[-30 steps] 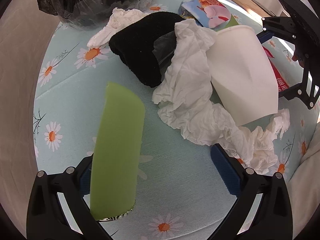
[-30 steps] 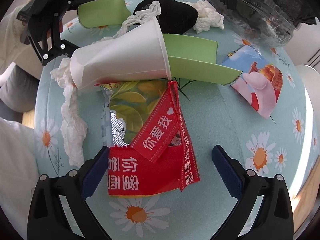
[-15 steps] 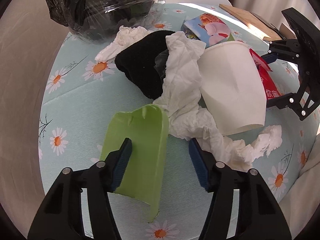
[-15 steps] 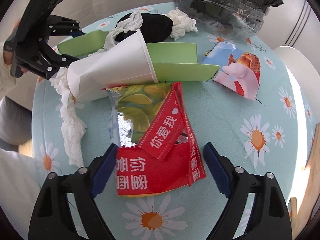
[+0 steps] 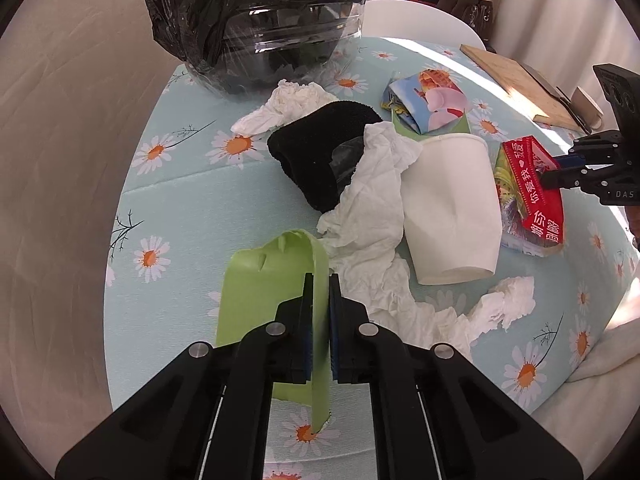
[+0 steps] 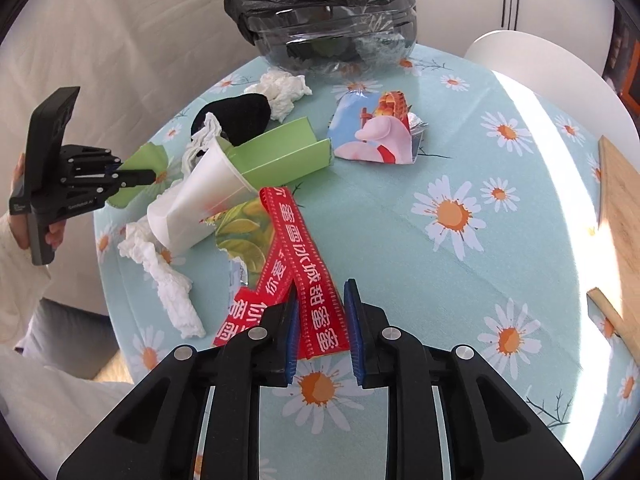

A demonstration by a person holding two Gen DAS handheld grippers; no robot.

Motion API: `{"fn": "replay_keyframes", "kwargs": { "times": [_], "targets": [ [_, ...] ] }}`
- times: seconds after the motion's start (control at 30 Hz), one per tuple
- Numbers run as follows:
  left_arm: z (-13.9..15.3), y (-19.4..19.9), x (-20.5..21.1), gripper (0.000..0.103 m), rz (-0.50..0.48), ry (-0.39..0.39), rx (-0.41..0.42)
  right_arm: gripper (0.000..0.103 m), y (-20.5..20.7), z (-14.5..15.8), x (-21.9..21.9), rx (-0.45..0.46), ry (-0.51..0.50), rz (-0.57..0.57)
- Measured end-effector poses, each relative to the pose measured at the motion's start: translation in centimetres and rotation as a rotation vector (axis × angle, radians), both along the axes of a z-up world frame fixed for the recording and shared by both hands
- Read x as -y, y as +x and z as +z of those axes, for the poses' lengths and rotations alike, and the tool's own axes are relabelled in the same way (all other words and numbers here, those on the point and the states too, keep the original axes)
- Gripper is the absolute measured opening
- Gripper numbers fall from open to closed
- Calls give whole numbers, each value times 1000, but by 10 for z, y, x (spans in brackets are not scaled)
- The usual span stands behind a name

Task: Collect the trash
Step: 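Carry the green box and red wrapper up over the black trash bin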

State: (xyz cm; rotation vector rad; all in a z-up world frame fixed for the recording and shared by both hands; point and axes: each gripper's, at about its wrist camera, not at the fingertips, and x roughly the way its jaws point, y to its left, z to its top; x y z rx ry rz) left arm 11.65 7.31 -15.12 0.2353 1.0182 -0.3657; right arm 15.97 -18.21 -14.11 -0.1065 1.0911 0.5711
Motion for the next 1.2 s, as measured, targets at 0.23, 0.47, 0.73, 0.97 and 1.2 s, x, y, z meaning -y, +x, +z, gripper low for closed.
{"fn": "replay_keyframes", "kwargs": {
  "times": [0.23,0.47,0.73,0.97,1.2],
  "targets": [
    [26,-16,-12,7,52,-28,42,19,-19,15,29,30,14,-91],
    [49,-33,-8,7,50,-52,91,19,-45,25,51,38,57,-168],
    [81,-41,5,7,40,-56,137,19,-70,38,79,82,76,-241],
    [115,-39,26,7,-13,-47,174,19,-68,59,102,118,105,-273],
    [139,-17,31,7,-10,-93,202,19,-42,94,105,171,105,-243]
  ]
}}
